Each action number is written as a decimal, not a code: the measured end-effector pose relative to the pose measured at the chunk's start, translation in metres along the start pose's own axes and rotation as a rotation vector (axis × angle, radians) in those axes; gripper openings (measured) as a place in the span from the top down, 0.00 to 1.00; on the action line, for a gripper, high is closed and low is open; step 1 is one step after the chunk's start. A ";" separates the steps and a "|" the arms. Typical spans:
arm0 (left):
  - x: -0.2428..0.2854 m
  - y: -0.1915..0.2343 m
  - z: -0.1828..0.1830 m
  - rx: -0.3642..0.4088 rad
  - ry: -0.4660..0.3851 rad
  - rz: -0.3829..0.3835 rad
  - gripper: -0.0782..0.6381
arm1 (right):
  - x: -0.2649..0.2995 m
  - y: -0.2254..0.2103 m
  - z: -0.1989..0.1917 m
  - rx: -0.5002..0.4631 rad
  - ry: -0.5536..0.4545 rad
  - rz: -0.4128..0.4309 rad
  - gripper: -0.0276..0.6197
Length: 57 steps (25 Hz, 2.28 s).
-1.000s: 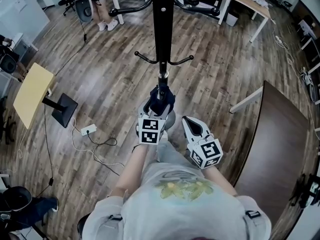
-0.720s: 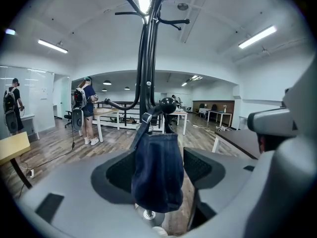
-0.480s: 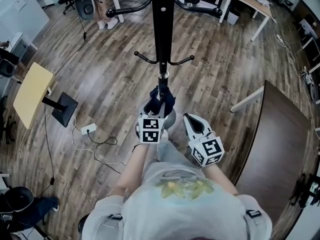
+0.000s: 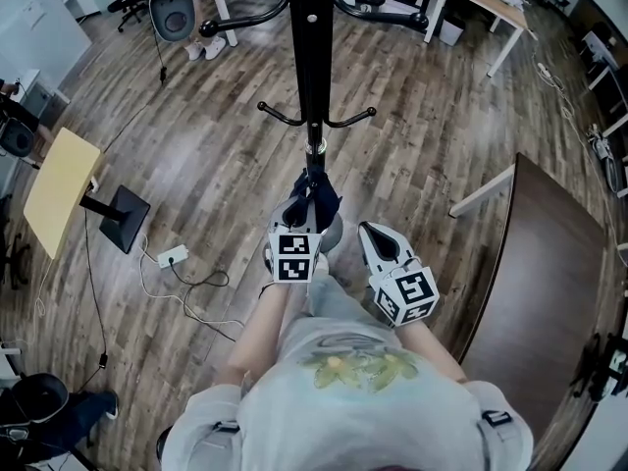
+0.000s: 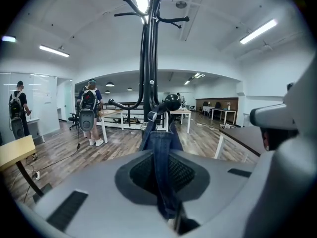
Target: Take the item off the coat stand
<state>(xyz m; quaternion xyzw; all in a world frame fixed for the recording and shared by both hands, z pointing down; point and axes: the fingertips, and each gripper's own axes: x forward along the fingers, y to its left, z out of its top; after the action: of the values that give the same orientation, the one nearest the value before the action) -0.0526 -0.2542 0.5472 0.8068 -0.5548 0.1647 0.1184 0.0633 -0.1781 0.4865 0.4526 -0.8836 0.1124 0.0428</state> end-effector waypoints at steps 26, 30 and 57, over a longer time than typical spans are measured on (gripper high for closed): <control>-0.015 -0.003 0.005 0.028 -0.011 0.005 0.86 | -0.004 0.016 -0.013 0.015 0.017 0.027 0.95; -0.018 -0.003 0.005 0.023 -0.009 0.003 0.86 | -0.004 0.019 -0.012 0.016 0.014 0.030 0.95; -0.042 -0.011 0.024 0.066 -0.075 -0.028 0.86 | -0.006 0.034 -0.016 0.005 0.019 0.042 0.95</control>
<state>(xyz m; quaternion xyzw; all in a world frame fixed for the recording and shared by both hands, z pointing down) -0.0526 -0.2232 0.5088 0.8236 -0.5418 0.1509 0.0733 0.0388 -0.1507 0.4959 0.4329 -0.8922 0.1197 0.0476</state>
